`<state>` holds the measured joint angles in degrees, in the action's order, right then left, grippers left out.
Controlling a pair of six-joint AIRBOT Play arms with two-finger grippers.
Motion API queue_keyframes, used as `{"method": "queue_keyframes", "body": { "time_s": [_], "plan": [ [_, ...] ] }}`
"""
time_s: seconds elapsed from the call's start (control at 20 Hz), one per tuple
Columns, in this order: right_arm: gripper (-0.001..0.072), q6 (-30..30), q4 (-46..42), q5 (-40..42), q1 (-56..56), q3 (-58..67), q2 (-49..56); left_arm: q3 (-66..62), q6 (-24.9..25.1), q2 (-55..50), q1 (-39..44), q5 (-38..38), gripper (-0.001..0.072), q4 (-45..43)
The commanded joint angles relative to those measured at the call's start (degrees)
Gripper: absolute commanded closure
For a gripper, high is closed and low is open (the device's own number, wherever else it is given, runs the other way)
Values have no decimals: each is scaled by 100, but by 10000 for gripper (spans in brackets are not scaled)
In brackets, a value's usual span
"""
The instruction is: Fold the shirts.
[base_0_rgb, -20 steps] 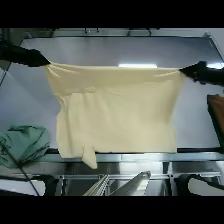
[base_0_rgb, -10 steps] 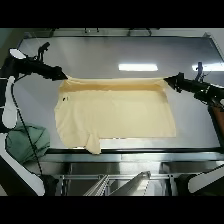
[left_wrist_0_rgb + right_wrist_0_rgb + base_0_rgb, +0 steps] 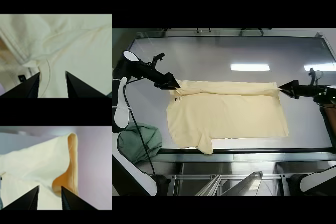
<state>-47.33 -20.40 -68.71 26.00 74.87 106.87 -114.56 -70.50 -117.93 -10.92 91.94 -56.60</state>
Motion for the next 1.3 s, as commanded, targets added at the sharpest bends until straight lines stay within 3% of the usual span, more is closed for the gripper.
{"method": "queue_keyframes", "body": {
  "time_s": [0.0,0.05,0.15,0.25,0.3,0.5,0.7,1.0,1.25],
  "plan": [
    [405,-601,-708,-911,595,74,-389,-122,-811,249,-282,809,365,-61],
    [450,-750,-1239,-1172,765,59,-557,234,-863,511,-380,885,365,-39],
    [457,-925,-2284,-1394,999,-170,-905,1283,-815,1167,-551,940,365,-42],
    [344,-929,-2868,-1366,1143,-695,-1193,2730,-590,2011,-699,584,365,-42],
    [326,-920,-3021,-1366,1174,-1003,-1263,3477,-415,2446,-758,367,365,-44],
    [326,-723,-2994,-1097,1001,-1998,-1250,6155,-299,3950,-874,-249,365,-42],
    [327,-671,-2970,-702,387,-2245,-1088,7589,-299,4872,-863,-682,365,-50],
    [377,-645,-2457,-503,-420,-2229,-885,8819,-308,5775,-863,-1537,365,-28],
    [374,-640,-2179,-678,-466,-2227,-885,8957,-280,5139,-861,-2028,365,-15]
  ]
}}
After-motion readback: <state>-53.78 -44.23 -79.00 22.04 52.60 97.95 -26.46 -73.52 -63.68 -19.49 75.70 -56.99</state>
